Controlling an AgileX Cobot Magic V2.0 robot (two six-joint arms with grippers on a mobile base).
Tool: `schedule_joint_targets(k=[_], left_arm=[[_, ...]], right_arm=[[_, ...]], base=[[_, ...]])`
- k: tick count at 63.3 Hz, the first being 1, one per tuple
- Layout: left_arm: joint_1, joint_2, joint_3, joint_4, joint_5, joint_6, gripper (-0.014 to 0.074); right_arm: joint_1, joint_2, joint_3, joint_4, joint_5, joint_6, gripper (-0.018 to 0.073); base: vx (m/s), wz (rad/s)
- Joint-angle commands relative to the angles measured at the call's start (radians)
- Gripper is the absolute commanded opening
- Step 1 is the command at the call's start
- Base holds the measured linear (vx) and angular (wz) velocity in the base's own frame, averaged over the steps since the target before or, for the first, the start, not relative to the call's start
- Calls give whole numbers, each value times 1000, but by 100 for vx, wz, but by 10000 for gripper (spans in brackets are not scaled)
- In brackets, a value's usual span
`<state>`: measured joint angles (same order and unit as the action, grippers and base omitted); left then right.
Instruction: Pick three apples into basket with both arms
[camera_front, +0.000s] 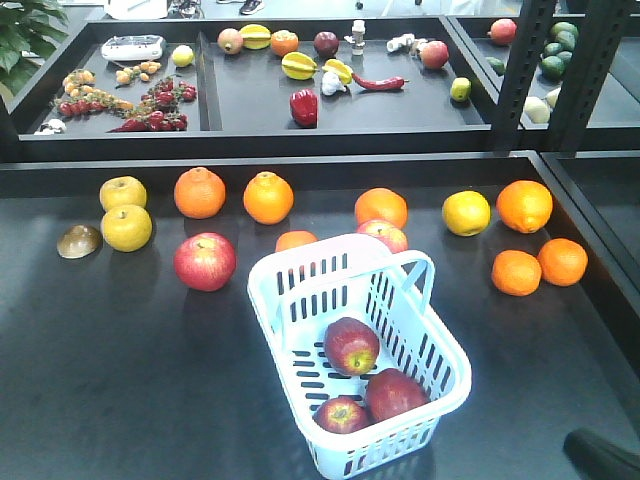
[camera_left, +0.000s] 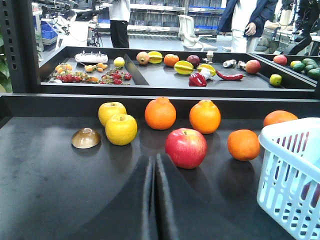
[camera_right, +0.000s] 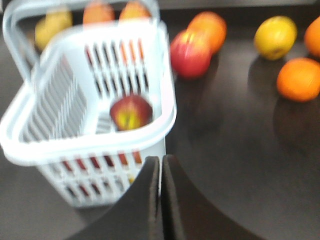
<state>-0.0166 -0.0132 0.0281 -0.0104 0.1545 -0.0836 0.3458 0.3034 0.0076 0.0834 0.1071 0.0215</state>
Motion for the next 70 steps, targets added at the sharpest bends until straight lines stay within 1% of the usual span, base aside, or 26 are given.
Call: schedule_joint_targets(k=[1,2,7,14,21,25,33,38,41,55,63,70], left_arm=[[-5,-13,-25,-2,-81,-3,-6],[-5,-13,-25,-2,-81,-3,-6],[-5,-13,-25,-2,-81,-3,-6],[-5,-13,-25,-2,-81,-3,-6],[-5,-13,-25,-2,-81,-3,-6],[-5,-12,-25,-1,-81,-3,-6],[-5,-12,-25,-1,-81,-3,-6],[-5,-12,-25,-1,-81,-3,-6],[-5,-12,-25,-1,-81,-3,-6],[-5,-12,-25,-1,-81,-3,-6],[-5,-12,-25,-1,-81,-3,-6],[-5,-12,-25,-1,-81,-3,-6]], right_arm=[[0,-76,36,-83,-161,81,-5],[0,-95,32,-97,-137,80,-5],[-2,-156,33,-134,-107,77,-5],[-48,-243,34,-132,-59,94,-5],[-128,-333,34,-131,-11,99,-5],[-172,-326,34,-128,-15,100,-5],[-289,-327,34,-124,-17,107,-5],[-346,-327,34,-124,-34,107,-5],[-366,-327,34,-124,-45,107,-5],[-368,-327,34,-123,-46,107,-5],[-368,-327,34,-93,-43,107,-5],[-368,-327,33,-90,-42,102,-5]], base=[[0,0],[0,0],[0,0],[0,0],[0,0],[0,0],[0,0],[0,0],[0,0],[0,0],[0,0],[0,0]])
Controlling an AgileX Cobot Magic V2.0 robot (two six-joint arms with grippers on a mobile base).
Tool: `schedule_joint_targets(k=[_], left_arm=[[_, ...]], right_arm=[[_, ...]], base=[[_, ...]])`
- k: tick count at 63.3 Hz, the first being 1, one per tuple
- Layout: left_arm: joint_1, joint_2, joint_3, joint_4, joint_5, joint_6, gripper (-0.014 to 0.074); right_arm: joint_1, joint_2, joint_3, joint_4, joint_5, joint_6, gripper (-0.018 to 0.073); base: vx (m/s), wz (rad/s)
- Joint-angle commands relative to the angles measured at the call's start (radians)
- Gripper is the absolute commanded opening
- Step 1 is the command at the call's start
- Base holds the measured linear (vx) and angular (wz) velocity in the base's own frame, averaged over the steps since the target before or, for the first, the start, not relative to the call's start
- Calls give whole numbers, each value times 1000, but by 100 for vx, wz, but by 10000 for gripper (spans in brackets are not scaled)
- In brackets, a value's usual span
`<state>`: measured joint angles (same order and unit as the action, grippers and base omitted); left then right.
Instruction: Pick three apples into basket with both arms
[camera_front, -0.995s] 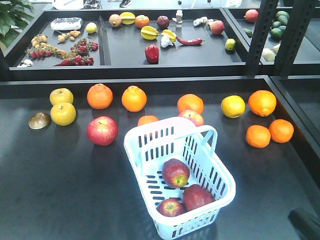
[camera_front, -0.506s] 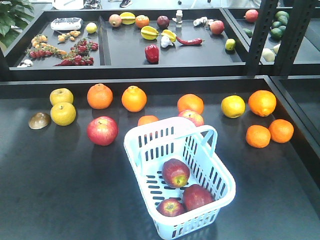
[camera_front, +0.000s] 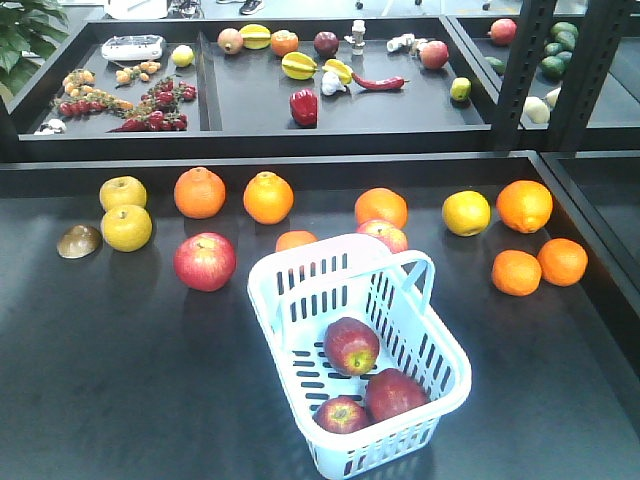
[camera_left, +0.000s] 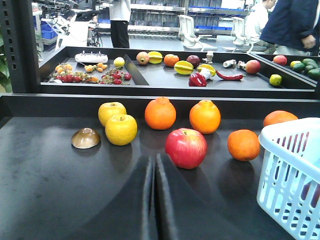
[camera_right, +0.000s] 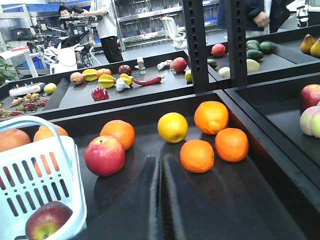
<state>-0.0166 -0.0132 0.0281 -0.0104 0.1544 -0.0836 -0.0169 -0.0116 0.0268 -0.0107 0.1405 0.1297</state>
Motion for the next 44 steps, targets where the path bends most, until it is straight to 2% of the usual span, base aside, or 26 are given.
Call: schedule_joint_targets(k=[1,44], left_arm=[[-5,-12,-25,-1,-81,-3,-6],[-5,-12,-25,-1,-81,-3,-6]], right_arm=[[-5,-12,14,4,-76,-6,-5],[-5,-12,13,4,-76,-7,-5]], base=[[0,0],[0,0]])
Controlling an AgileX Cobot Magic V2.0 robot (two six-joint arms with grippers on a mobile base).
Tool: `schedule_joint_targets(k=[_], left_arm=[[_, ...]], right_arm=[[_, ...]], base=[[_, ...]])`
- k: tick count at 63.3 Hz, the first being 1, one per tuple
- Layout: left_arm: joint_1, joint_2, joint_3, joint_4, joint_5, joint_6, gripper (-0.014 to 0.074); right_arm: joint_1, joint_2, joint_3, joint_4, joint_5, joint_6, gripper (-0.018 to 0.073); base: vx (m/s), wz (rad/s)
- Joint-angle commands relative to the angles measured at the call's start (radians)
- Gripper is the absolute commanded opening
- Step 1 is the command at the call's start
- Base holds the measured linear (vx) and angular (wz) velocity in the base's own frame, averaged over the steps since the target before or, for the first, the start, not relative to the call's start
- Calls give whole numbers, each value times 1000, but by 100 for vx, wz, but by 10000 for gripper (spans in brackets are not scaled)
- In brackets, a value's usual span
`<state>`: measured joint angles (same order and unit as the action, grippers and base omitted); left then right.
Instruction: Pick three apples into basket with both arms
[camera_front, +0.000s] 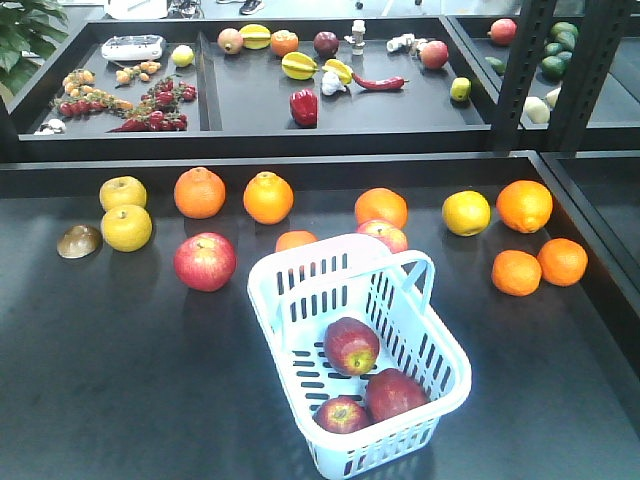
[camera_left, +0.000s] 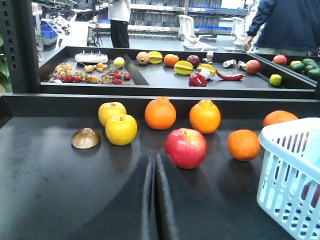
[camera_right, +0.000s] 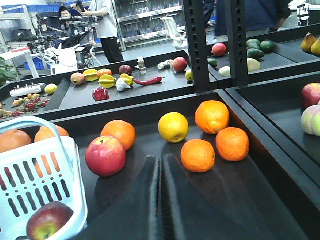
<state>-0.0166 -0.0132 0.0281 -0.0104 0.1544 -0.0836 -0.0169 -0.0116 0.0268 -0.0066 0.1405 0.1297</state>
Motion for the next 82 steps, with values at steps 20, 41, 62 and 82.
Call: schedule_joint_targets(k=[20,41,62,82], left_arm=[[-5,-12,-25,-1,-81,-3,-6],[-5,-12,-25,-1,-81,-3,-6],[-5,-12,-25,-1,-81,-3,-6],[-5,-12,-25,-1,-81,-3,-6]], right_arm=[[-5,-12,13,0,-76,-7,-5],[-5,-12,13,0,-76,-7,-5],[-5,-12,13,0,-76,-7,-5],[-5,-12,13,0,-76,-7,-5]], base=[[0,0],[0,0],[0,0],[0,0]])
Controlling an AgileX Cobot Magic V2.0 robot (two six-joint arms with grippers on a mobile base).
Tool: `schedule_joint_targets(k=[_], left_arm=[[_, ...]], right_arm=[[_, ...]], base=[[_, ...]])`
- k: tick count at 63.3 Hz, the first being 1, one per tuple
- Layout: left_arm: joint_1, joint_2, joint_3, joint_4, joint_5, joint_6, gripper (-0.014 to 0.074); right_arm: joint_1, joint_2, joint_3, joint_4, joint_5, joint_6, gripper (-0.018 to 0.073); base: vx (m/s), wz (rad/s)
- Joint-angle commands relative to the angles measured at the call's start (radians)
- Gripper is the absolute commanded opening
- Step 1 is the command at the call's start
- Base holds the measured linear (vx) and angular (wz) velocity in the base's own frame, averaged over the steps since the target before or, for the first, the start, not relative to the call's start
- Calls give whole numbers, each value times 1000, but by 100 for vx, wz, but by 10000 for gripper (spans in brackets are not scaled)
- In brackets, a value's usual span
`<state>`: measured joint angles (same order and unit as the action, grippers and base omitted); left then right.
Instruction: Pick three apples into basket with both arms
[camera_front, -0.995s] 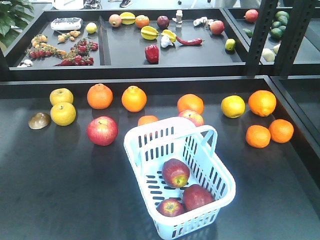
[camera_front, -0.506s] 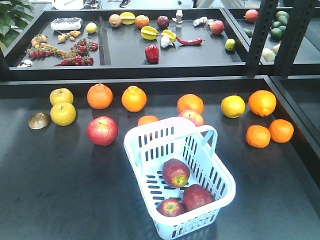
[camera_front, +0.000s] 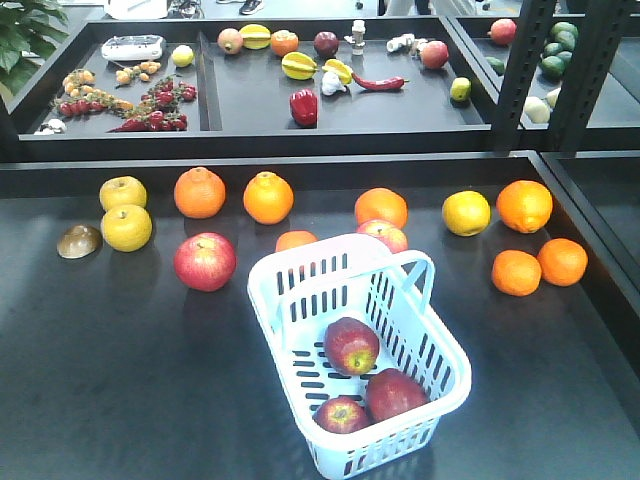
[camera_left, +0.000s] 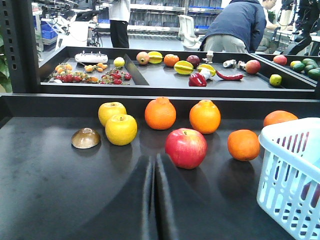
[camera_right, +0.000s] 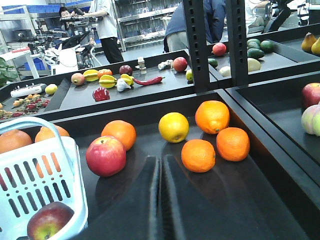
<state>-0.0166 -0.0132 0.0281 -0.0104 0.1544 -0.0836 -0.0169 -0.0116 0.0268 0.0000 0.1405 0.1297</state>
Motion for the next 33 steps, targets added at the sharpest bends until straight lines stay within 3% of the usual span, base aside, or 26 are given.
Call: schedule_joint_targets(k=[1,33], left_arm=[[-5,-12,-25,-1,-81,-3,-6],[-5,-12,-25,-1,-81,-3,-6]], right_arm=[[-5,-12,13,-7,-76,-7,-5],[-5,-12,13,-7,-76,-7,-5]], base=[[0,0],[0,0]])
